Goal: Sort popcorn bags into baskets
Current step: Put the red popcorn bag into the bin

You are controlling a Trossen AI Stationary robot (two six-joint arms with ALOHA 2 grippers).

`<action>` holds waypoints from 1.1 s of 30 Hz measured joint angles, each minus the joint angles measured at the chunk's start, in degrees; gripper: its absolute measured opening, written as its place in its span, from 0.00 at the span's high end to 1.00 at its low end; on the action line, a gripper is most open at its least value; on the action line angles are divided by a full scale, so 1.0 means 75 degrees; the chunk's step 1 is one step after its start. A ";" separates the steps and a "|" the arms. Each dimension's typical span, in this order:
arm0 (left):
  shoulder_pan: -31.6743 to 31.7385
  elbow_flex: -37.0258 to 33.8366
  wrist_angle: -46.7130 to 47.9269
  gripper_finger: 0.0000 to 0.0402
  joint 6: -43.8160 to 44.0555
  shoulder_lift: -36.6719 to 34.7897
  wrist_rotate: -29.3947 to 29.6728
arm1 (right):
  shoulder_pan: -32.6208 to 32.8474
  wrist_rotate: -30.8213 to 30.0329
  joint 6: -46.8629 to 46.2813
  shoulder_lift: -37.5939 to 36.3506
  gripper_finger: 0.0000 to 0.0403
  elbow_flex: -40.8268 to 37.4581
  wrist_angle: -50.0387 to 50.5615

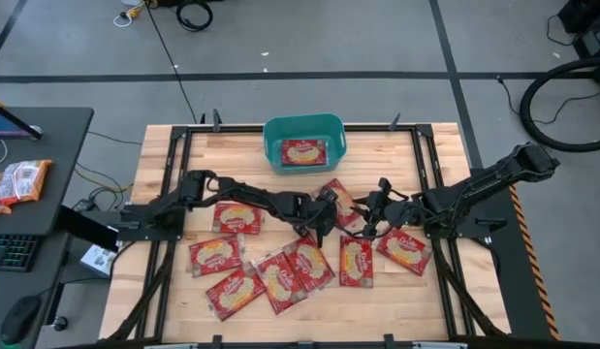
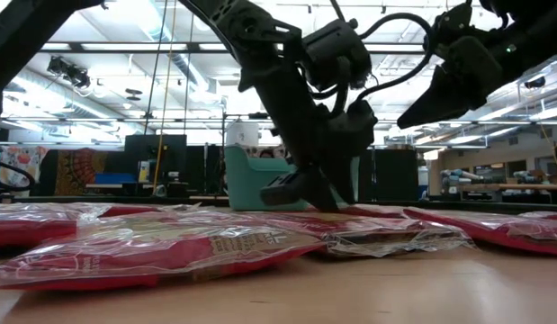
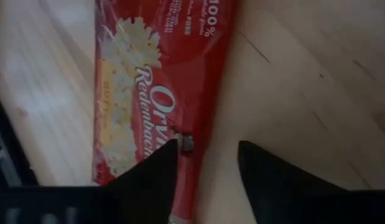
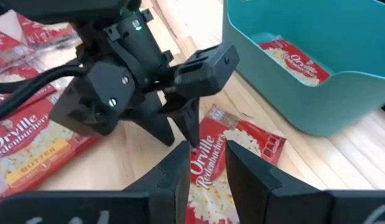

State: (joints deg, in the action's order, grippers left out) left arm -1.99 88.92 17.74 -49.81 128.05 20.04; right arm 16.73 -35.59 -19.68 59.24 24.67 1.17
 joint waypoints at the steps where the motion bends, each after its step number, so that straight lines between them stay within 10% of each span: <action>1: 0.0024 0.0000 0.0013 0.63 0.0053 0.0003 -0.0064 | 0.0000 0.0016 0.0011 0.0000 0.74 0.0000 -0.0042; 10: -0.0102 -0.0029 -0.0204 0.81 -0.0283 0.0032 0.0109 | 0.0000 0.0107 0.0017 0.0000 0.74 0.0000 -0.0091; 33: -0.0217 -0.0018 -0.0563 0.50 -0.0324 0.0015 -0.0329 | 0.0000 0.0159 -0.0039 0.0006 0.74 0.0000 -0.0360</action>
State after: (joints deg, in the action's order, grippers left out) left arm -3.62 88.79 13.52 -52.25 128.16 17.57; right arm 16.73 -34.39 -19.97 59.29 24.67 -1.53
